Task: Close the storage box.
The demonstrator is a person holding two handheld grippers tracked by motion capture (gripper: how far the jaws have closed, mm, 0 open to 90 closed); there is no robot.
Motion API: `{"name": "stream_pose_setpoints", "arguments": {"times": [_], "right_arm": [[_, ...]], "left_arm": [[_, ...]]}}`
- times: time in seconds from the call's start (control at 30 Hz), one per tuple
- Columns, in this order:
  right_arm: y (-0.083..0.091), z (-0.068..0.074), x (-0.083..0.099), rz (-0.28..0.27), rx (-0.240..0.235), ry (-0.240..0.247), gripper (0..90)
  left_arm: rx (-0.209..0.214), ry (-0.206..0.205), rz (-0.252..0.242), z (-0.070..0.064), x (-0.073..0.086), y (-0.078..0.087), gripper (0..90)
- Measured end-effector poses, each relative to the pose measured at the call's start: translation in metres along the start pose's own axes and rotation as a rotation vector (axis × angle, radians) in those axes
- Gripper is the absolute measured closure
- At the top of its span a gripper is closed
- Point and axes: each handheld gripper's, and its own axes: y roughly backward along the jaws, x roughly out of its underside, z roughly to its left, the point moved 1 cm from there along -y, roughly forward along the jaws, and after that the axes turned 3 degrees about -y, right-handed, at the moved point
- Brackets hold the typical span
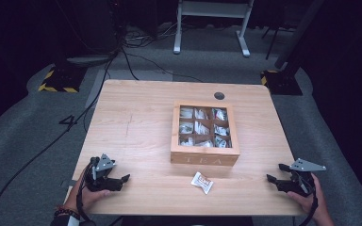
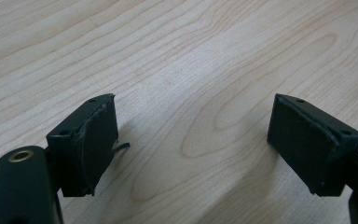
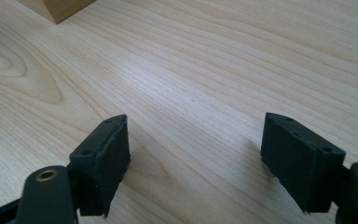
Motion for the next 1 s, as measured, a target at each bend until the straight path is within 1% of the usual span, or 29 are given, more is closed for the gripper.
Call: {"name": "stream_pose_setpoints", "arguments": {"times": [0.1,0.13,0.3,0.4,0.53,1.0], "right_arm": [[0.0000,-0.0001,0.0000,0.000,0.001,0.000,23.8],[0.0000,-0.0001,0.0000,0.000,0.002,0.000,23.8],[0.0000,-0.0003,0.0000,-0.001,0.005,-0.003,23.8],[0.0000,-0.0002,0.0000,0.000,0.006,-0.002,23.7],[0.0000,-0.0002,0.0000,0.000,0.006,-0.002,23.7],[0.0000,-0.0001,0.0000,0.000,0.007,-0.001,23.7]], "left_arm": [[-0.001,-0.002,0.000,0.0003,-0.0001,-0.0001,16.5],[0.001,0.006,-0.001,-0.0002,-0.0001,-0.0003,16.5],[0.003,0.007,0.000,-0.0003,0.0000,-0.0003,16.5],[0.002,0.005,0.000,-0.0001,-0.0001,-0.0003,16.5],[-0.004,-0.006,0.001,0.0010,-0.0006,-0.0003,16.5],[-0.002,0.003,0.001,0.0008,-0.0007,-0.0007,16.5]]}}
